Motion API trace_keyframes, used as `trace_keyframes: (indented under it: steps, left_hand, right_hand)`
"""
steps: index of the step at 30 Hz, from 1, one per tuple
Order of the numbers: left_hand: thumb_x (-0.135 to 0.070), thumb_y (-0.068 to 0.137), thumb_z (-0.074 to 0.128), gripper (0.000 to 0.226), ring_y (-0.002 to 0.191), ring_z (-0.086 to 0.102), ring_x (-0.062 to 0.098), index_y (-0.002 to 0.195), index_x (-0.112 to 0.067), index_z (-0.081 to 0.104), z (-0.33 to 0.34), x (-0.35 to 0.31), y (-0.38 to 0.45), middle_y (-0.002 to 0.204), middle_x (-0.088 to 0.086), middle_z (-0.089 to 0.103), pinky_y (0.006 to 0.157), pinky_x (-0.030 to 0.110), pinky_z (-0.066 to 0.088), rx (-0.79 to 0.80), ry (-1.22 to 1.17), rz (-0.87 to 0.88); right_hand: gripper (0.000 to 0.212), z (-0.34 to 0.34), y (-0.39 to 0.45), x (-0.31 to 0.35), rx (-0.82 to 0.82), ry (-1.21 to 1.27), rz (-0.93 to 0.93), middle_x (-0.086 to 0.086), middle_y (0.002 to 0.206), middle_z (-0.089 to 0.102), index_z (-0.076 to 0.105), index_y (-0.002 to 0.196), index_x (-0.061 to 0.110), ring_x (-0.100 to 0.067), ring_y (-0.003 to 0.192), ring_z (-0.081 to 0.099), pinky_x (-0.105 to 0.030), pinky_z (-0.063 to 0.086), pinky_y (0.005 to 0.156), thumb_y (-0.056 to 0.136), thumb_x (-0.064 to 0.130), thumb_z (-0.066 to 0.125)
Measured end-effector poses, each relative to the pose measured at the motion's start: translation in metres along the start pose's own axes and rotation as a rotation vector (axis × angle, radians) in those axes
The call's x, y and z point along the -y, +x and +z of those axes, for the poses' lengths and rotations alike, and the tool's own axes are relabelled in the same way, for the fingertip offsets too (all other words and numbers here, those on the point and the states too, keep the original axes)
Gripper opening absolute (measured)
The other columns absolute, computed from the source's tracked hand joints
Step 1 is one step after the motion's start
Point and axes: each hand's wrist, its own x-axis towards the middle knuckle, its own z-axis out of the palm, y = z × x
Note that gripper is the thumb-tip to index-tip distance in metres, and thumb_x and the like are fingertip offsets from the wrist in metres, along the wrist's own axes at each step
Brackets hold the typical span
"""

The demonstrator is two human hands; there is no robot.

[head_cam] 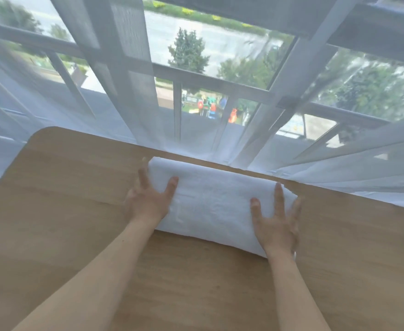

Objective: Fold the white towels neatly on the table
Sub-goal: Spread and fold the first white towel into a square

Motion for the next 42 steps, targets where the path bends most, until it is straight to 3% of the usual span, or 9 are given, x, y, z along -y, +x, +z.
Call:
trace_keyframes:
  steps: [2, 5, 10, 22, 25, 26, 29, 36, 42]
  left_hand:
    - [-0.087, 0.079, 0.037, 0.099, 0.132, 0.045, 0.038, 0.153, -0.023, 0.021, -0.004, -0.002, 0.007, 0.150, 0.007, 0.043, 0.104, 0.051, 0.036, 0.028, 0.003, -0.065]
    - [-0.085, 0.083, 0.033, 0.095, 0.133, 0.041, 0.035, 0.147, -0.014, 0.035, -0.007, -0.007, 0.017, 0.145, 0.011, 0.044, 0.103, 0.050, 0.035, 0.103, 0.025, -0.073]
    - [-0.080, 0.088, 0.032, 0.087, 0.132, 0.042, 0.033, 0.142, -0.012, 0.039, -0.030, 0.016, 0.032, 0.144, 0.012, 0.044, 0.098, 0.047, 0.037, 0.093, 0.053, 0.003]
    - [-0.080, 0.084, 0.043, 0.085, 0.121, 0.053, 0.040, 0.134, -0.011, 0.049, -0.139, 0.154, 0.144, 0.127, 0.019, 0.060, 0.097, 0.052, 0.045, -0.043, -0.044, 0.044]
    - [-0.082, 0.082, 0.043, 0.082, 0.118, 0.056, 0.040, 0.141, -0.024, 0.042, -0.162, 0.182, 0.169, 0.127, 0.013, 0.062, 0.094, 0.050, 0.046, -0.096, -0.070, 0.054]
    - [-0.084, 0.081, 0.041, 0.082, 0.116, 0.057, 0.040, 0.140, -0.027, 0.042, -0.169, 0.190, 0.178, 0.125, 0.011, 0.063, 0.091, 0.050, 0.045, -0.110, -0.050, 0.046]
    - [-0.089, 0.079, 0.034, 0.086, 0.113, 0.058, 0.041, 0.121, -0.015, 0.050, -0.185, 0.201, 0.211, 0.120, 0.017, 0.064, 0.085, 0.049, 0.044, -0.117, 0.062, 0.031]
    - [-0.090, 0.079, 0.031, 0.081, 0.106, 0.059, 0.042, 0.102, -0.014, 0.047, -0.187, 0.203, 0.238, 0.110, 0.020, 0.065, 0.076, 0.046, 0.039, -0.182, 0.101, 0.065]
    - [-0.087, 0.081, 0.033, 0.074, 0.104, 0.060, 0.044, 0.098, -0.015, 0.043, -0.183, 0.202, 0.235, 0.109, 0.021, 0.065, 0.073, 0.045, 0.034, -0.226, 0.115, 0.050]
  right_hand:
    - [0.086, 0.001, 0.000, 0.000, -0.006, 0.071, 0.085, -0.013, 0.161, 0.016, 0.001, 0.149, 0.057, -0.036, 0.141, 0.032, -0.055, 0.035, 0.107, 0.079, 0.086, 0.041]
    - [0.092, 0.003, -0.002, 0.004, -0.033, 0.089, 0.131, -0.015, 0.145, 0.039, 0.001, 0.147, 0.059, -0.041, 0.126, 0.046, -0.055, 0.039, 0.101, 0.070, 0.094, 0.036]
    - [0.086, 0.023, -0.025, 0.036, -0.073, 0.069, 0.173, -0.017, 0.135, 0.043, 0.004, 0.148, 0.057, -0.039, 0.122, 0.047, -0.053, 0.039, 0.099, 0.076, 0.089, 0.038]
    - [0.086, 0.115, -0.095, 0.202, -0.124, 0.101, 0.092, -0.017, 0.125, 0.046, 0.014, 0.151, 0.048, -0.040, 0.114, 0.052, -0.048, 0.043, 0.093, 0.078, 0.081, 0.045]
    - [0.085, 0.134, -0.101, 0.241, -0.124, 0.093, 0.054, -0.017, 0.124, 0.046, 0.015, 0.151, 0.047, -0.041, 0.112, 0.053, -0.049, 0.043, 0.093, 0.079, 0.080, 0.046]
    - [0.085, 0.141, -0.102, 0.253, -0.127, 0.097, 0.049, -0.016, 0.125, 0.046, 0.015, 0.151, 0.046, -0.041, 0.113, 0.052, -0.049, 0.043, 0.094, 0.079, 0.080, 0.046]
    - [0.085, 0.158, -0.099, 0.285, -0.137, 0.127, 0.064, -0.017, 0.128, 0.045, 0.017, 0.151, 0.046, -0.040, 0.118, 0.048, -0.051, 0.041, 0.098, 0.079, 0.080, 0.047]
    - [0.081, 0.171, -0.089, 0.303, -0.147, 0.115, 0.068, -0.017, 0.132, 0.045, 0.017, 0.148, 0.049, -0.041, 0.121, 0.047, -0.053, 0.041, 0.098, 0.078, 0.082, 0.041]
    - [0.077, 0.168, -0.083, 0.301, -0.144, 0.097, 0.017, -0.018, 0.132, 0.045, 0.018, 0.147, 0.048, -0.041, 0.120, 0.047, -0.053, 0.040, 0.096, 0.080, 0.081, 0.037]
